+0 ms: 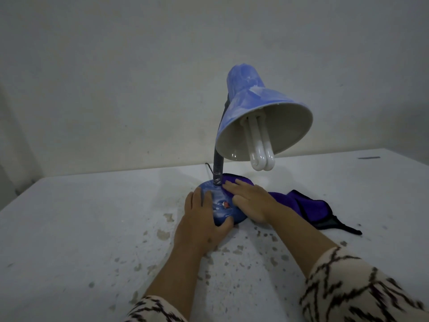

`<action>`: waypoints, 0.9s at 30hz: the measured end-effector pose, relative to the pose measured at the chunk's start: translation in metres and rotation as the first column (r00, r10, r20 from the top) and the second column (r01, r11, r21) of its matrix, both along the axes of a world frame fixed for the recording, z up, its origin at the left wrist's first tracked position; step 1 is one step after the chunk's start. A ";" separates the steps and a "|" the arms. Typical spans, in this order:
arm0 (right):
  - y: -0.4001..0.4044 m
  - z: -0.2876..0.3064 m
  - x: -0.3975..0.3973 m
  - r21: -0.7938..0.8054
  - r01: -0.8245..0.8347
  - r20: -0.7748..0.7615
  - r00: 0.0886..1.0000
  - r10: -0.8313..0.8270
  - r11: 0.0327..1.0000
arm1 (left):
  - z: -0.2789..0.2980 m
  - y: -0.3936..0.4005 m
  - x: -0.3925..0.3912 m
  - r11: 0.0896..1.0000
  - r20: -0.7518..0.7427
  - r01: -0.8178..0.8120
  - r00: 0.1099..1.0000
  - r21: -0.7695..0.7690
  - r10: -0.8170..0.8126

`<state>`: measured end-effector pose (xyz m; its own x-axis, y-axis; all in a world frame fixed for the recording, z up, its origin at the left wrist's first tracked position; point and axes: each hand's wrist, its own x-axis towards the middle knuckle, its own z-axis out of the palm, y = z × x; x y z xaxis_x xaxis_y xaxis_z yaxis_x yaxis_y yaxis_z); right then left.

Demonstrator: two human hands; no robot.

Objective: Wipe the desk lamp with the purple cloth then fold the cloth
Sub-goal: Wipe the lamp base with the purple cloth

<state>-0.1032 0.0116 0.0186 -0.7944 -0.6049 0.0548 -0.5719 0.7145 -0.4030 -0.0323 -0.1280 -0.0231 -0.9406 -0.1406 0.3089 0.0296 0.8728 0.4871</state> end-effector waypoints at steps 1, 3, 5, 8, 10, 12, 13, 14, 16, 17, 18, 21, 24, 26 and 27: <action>0.005 -0.002 0.005 -0.033 -0.026 0.018 1.000 0.026 0.999 | 0.000 0.000 0.000 1.000 -0.003 -0.001 1.000 -0.003 0.001; 0.017 -0.008 0.013 -0.063 -0.083 0.017 0.996 0.084 0.995 | -0.001 0.000 0.000 1.000 -0.006 -0.002 1.000 -0.004 0.002; 0.027 -0.014 0.018 -0.054 -0.111 0.000 0.994 0.111 0.992 | -0.001 0.000 0.000 1.000 0.000 -0.007 1.000 -0.007 0.007; 0.027 -0.014 0.013 -0.015 -0.104 -0.028 0.994 0.104 0.994 | -0.001 0.000 0.000 1.000 0.004 -0.009 1.000 -0.016 0.009; 0.021 -0.010 0.008 0.012 -0.080 -0.038 0.996 0.080 0.997 | 0.000 0.000 0.000 1.000 0.000 -0.005 1.000 -0.013 0.005; 0.013 -0.007 0.000 0.020 -0.038 -0.028 0.999 0.038 0.999 | 0.000 0.000 0.000 1.000 0.004 -0.006 1.000 -0.010 0.006; 0.009 -0.006 -0.003 0.024 -0.010 -0.024 1.000 0.011 1.000 | 0.000 0.000 0.000 1.000 0.008 -0.006 1.000 -0.008 0.006; 0.005 -0.005 -0.006 0.033 0.020 -0.026 0.999 -0.019 0.999 | 0.000 0.000 0.000 1.000 0.009 -0.007 1.000 -0.007 0.007; -0.002 -0.003 -0.009 0.067 0.062 -0.044 0.997 -0.059 0.996 | 0.000 0.000 0.000 1.000 0.009 -0.008 1.000 -0.007 0.009; -0.004 -0.002 -0.010 0.086 0.067 -0.058 0.996 -0.062 0.994 | 0.000 0.000 -0.001 1.000 0.006 -0.008 1.000 -0.006 0.008; -0.006 -0.002 -0.010 0.095 0.066 -0.068 0.996 -0.060 0.993 | 0.000 0.000 -0.001 1.000 0.005 -0.006 1.000 -0.004 0.006; -0.003 -0.003 -0.002 0.006 0.038 -0.034 0.999 -0.038 0.999 | 0.000 0.000 0.000 1.000 -0.001 -0.008 1.000 0.008 0.008; 0.011 -0.009 0.011 -0.084 -0.015 0.004 1.000 0.016 0.996 | 0.000 -0.002 0.000 1.000 -0.020 -0.003 1.000 0.011 0.003; 0.018 -0.014 0.016 -0.068 -0.037 -0.023 0.999 0.036 0.997 | -0.001 -0.002 0.000 1.000 -0.032 0.003 0.999 0.010 -0.003; 0.019 -0.014 0.015 -0.053 -0.037 -0.030 0.999 0.035 0.998 | 0.000 -0.001 0.000 1.000 -0.033 0.005 0.999 0.009 -0.005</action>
